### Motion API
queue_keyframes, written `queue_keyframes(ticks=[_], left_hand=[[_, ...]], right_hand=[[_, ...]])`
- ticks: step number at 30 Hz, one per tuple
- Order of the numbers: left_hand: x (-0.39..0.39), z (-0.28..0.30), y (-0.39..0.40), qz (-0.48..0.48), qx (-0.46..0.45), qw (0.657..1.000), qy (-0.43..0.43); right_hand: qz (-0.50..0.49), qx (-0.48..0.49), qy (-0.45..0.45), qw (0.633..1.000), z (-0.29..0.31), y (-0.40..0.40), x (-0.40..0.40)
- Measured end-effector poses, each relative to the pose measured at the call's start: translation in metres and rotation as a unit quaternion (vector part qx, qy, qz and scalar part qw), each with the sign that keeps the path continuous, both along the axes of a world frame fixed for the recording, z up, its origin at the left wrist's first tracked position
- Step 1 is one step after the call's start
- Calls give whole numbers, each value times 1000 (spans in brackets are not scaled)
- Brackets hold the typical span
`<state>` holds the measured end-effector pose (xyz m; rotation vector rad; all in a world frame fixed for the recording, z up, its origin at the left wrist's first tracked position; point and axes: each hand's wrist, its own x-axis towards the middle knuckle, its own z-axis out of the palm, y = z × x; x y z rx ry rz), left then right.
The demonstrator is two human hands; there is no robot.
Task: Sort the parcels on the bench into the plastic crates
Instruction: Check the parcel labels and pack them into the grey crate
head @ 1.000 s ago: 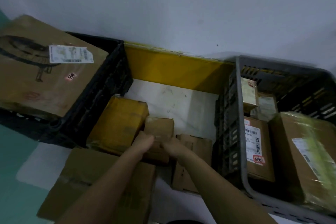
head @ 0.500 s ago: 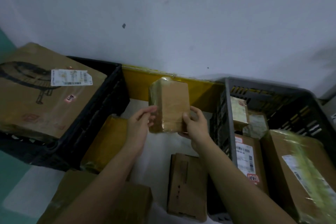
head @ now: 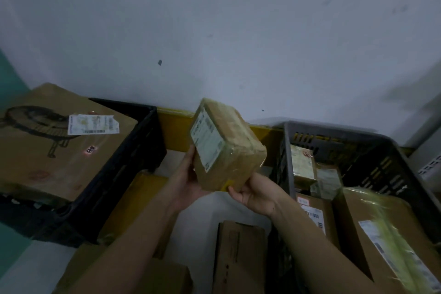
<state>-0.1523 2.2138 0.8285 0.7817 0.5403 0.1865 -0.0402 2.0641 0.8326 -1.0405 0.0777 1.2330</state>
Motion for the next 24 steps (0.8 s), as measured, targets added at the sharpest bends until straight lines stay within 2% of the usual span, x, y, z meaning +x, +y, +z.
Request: queue_keyframes(ticks=[2,4,6,9,12,15,24], left_hand=[[0,0,-7,1,-53,998,-41],[2,0,-9,8,-56,997,-57],[5,0,-7,32,-5,998,-48],[12,7,-4,82,98,992,1],[19,13,-7,103,183,977,33],[25,16,-12,92,215,972,19],[39,20,-26,58,226,972,14]], right_hand=[[35,-33,-67,997,3,-1,0],[46,-70,-171,982,5,-6,6],[13,-77,-227,971,9,-15,15],[-52,-26,-214,975,15,-31,28],[5,1,-294,956,18,-42,26],[32,-28,-380,924,20,-48,19],[-18,-36,-393,919,21,-68,26]])
